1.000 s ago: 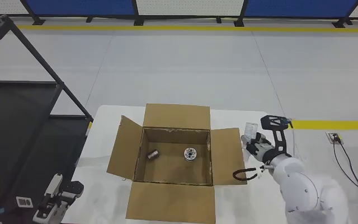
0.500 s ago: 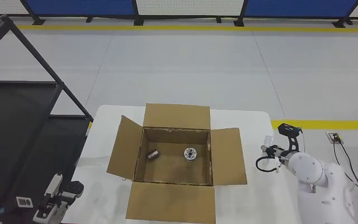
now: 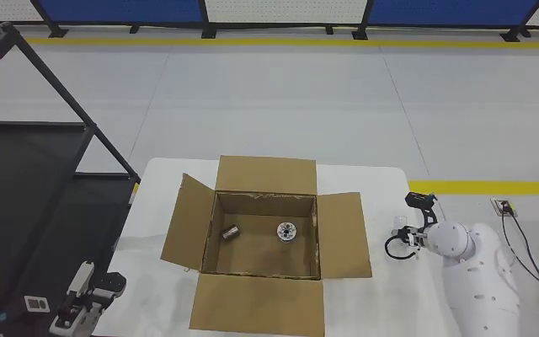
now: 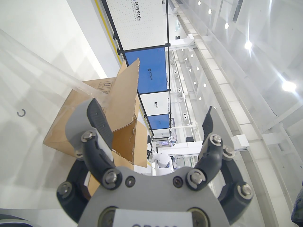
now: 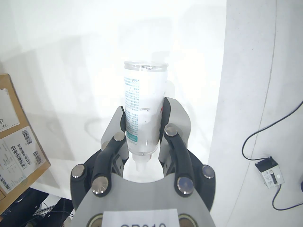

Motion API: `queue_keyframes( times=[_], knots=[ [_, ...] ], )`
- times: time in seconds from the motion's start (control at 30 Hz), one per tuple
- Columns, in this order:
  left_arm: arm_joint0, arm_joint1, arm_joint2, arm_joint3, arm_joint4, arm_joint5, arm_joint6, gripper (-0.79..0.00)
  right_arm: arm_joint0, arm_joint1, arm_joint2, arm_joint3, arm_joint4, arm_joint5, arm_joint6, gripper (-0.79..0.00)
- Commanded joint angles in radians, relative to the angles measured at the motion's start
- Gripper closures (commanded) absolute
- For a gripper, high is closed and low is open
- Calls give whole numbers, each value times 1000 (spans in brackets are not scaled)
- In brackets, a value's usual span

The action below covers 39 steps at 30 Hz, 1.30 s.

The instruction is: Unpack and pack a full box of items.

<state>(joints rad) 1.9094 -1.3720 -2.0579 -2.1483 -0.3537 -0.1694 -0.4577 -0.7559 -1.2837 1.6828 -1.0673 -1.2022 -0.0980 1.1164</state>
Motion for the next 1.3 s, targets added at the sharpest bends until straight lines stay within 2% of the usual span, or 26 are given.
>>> queue_keyframes(
  times=[0.0,0.2,0.27,0.3,0.37,0.47,0.77,0.8,0.9,0.97,1.13,1.2,1.27],
  knots=[
    [0,0,0,0,0,0,0,-785,11,1,-11,24,-4,4,-12,0],
    [0,0,0,0,0,0,0,-785,41,7,-35,86,-11,5,-20,0],
    [0,0,0,0,0,0,0,-785,47,9,-39,99,-8,8,-25,-95],
    [0,0,0,0,0,0,0,-785,50,10,-41,104,-8,9,-28,-175],
    [0,0,0,0,0,0,0,-785,55,12,-45,112,-7,12,-31,-249],
    [0,0,0,0,0,0,0,-785,58,15,-51,121,-6,18,-37,-302],
    [0,0,0,0,0,0,0,-785,65,22,-71,134,1,34,-39,-388],
    [0,0,0,0,0,0,0,-785,65,23,-73,135,2,36,-39,-468],
    [0,0,0,0,0,0,0,-785,67,26,-79,137,4,40,-39,-465],
    [0,0,0,0,0,0,0,-785,65,27,-82,134,8,43,-42,-523],
    [0,0,0,0,0,0,0,-785,54,33,-82,108,18,52,-46,-576],
    [0,0,0,0,0,0,0,-785,48,38,-72,86,23,55,-46,-628],
    [0,0,0,0,0,0,0,-785,35,42,-64,46,26,63,-46,-637]
  ],
)
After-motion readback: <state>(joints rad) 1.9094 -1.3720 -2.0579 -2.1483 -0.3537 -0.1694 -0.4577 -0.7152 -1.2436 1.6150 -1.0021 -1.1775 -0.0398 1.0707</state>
